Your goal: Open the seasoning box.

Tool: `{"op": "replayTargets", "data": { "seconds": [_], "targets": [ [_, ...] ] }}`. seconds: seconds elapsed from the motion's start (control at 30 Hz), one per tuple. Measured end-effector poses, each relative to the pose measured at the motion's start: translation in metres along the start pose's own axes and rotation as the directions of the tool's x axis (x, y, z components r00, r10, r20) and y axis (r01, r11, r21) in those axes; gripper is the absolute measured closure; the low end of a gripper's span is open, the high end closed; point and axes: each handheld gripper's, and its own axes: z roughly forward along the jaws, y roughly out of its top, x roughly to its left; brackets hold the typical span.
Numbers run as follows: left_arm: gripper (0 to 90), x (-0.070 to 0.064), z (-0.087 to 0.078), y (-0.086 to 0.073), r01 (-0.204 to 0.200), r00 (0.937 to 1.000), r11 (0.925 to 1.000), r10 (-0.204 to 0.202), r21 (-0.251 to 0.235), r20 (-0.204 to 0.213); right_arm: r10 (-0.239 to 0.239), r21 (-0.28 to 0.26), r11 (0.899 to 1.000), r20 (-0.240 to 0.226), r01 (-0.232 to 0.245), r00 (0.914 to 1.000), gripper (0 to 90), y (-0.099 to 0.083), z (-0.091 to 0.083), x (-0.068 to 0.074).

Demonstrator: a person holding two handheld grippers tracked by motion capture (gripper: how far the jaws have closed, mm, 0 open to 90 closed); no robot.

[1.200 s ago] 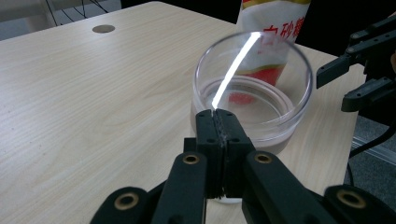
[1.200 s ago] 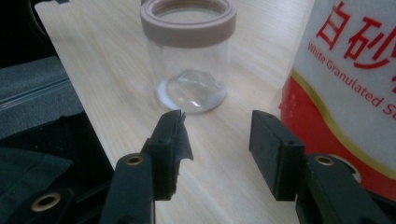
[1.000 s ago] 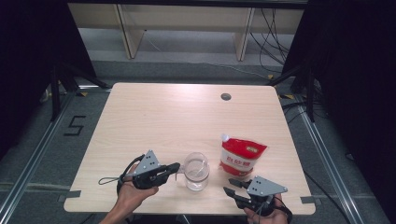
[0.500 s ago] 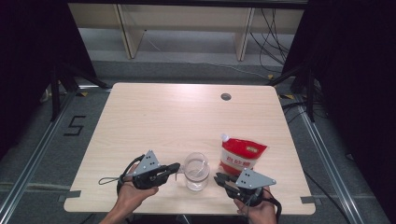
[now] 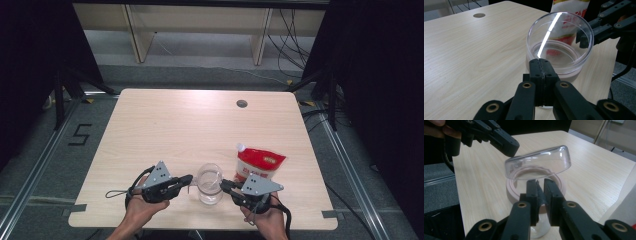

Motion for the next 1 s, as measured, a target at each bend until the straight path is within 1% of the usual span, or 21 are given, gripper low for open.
{"op": "replayTargets", "data": {
  "seconds": [0.1,0.13,0.17,0.23,0.27,0.3,0.33,0.37,0.5,0.53,0.57,0.6,0.67,0.7,0.77,0.8,0.83,0.9,0.93,0.97,1.0],
  "targets": [
    [88.9,0.000,0.000,0.000,-0.001,1.0000,1.0000,0.001,0.000,0.004,0.000,-0.013,1.000,-0.002,0.000,1.0000,87.9,0.002,0.000,0.000],
    [88.9,0.000,0.000,-0.001,0.016,0.9999,0.9999,-0.016,-0.001,0.001,-0.024,-0.021,0.999,0.003,0.025,0.9997,88.1,0.003,0.000,-0.001],
    [88.7,0.000,0.000,-0.001,0.005,1.0000,1.0000,-0.005,-0.002,0.002,-0.006,-0.017,1.000,-0.003,0.006,1.0000,88.2,0.004,0.000,0.000],
    [88.3,0.000,0.000,-0.001,0.012,0.9999,0.9999,-0.012,-0.002,0.006,-0.008,-0.024,1.000,-0.003,0.008,1.0000,88.2,0.004,0.001,0.000],
    [86.7,0.000,0.000,0.000,0.003,0.9999,1.0000,-0.003,0.000,0.010,-0.005,-0.025,1.000,-0.001,0.005,1.0000,88.2,0.004,0.001,0.000],
    [84.0,0.000,0.000,0.000,0.005,0.9999,1.0000,-0.005,-0.003,0.012,-0.010,-0.017,1.000,-0.006,0.009,0.9999,88.2,0.005,0.001,-0.001],
    [79.2,0.001,-0.001,0.001,0.002,0.9999,1.0000,-0.002,-0.003,0.017,-0.005,-0.029,1.000,-0.012,0.004,0.9999,88.2,0.005,0.002,-0.001],
    [75.4,0.002,-0.002,0.003,0.005,0.9997,1.0000,-0.005,0.001,0.025,-0.002,-0.025,1.000,-0.005,0.002,1.0000,88.2,0.005,0.001,-0.001],
    [53.6,0.005,-0.015,0.007,-0.013,0.9999,0.9997,0.013,-0.021,0.010,-0.013,-0.034,0.999,-0.004,0.013,0.9999,87.8,0.007,0.002,-0.002],
    [48.5,0.006,-0.018,0.006,-0.011,0.9999,0.9995,0.011,-0.028,0.012,-0.017,-0.022,1.000,-0.014,0.016,0.9998,87.2,0.008,0.001,-0.003],
    [41.9,0.005,-0.022,0.004,0.006,1.0000,0.9994,-0.006,-0.033,0.005,-0.010,-0.032,0.999,-0.012,0.010,0.9999,86.1,0.008,0.002,-0.002],
    [41.9,0.006,-0.025,0.002,0.003,1.0000,0.9995,-0.003,-0.033,0.009,-0.010,-0.032,0.999,-0.012,0.010,0.9999,86.1,0.008,0.002,-0.002],
    [36.6,0.008,-0.030,-0.006,-0.016,0.9999,0.9998,0.016,-0.012,-0.006,-0.018,-0.024,1.000,-0.010,0.018,0.9998,86.1,0.010,0.003,-0.002],
    [33.4,0.008,-0.031,-0.013,0.003,0.9998,1.0000,-0.003,0.006,-0.017,-0.013,-0.027,1.000,-0.018,0.013,0.9997,85.8,0.010,0.003,-0.001],
    [28.4,0.012,-0.032,-0.021,0.000,0.9999,0.9994,0.000,0.033,-0.016,-0.015,-0.031,0.999,-0.018,0.014,0.9997,85.2,0.012,0.005,0.000],
    [25.7,0.012,-0.032,-0.025,0.042,0.9990,0.9986,-0.041,0.031,-0.016,-0.017,-0.037,0.999,-0.014,0.016,0.9998,84.4,0.012,0.005,0.001],
    [24.0,0.014,-0.033,-0.028,0.029,0.9994,0.9986,-0.029,0.045,-0.019,-0.023,-0.030,0.999,-0.021,0.023,0.9995,84.1,0.013,0.005,0.001],
    [15.6,0.016,-0.035,-0.032,0.046,0.9982,0.9971,-0.043,0.061,-0.041,-0.025,-0.031,0.999,-0.029,0.024,0.9993,83.6,0.015,0.006,0.002],
    [15.6,0.017,-0.034,-0.034,0.061,0.9974,0.9967,-0.058,0.054,-0.043,-0.025,-0.031,0.999,-0.029,0.024,0.9993,83.6,0.015,0.006,0.002],
    [15.0,0.019,-0.035,-0.036,0.055,0.9974,0.9968,-0.052,0.058,-0.049,-0.030,-0.031,0.999,-0.027,0.029,0.9992,83.5,0.016,0.006,0.001],
    [14.9,0.020,-0.034,-0.038,0.069,0.9969,0.9962,-0.066,0.054,-0.042,-0.023,-0.037,0.999,-0.020,0.022,0.9996,83.0,0.017,0.007,0.003]
  ]
}}
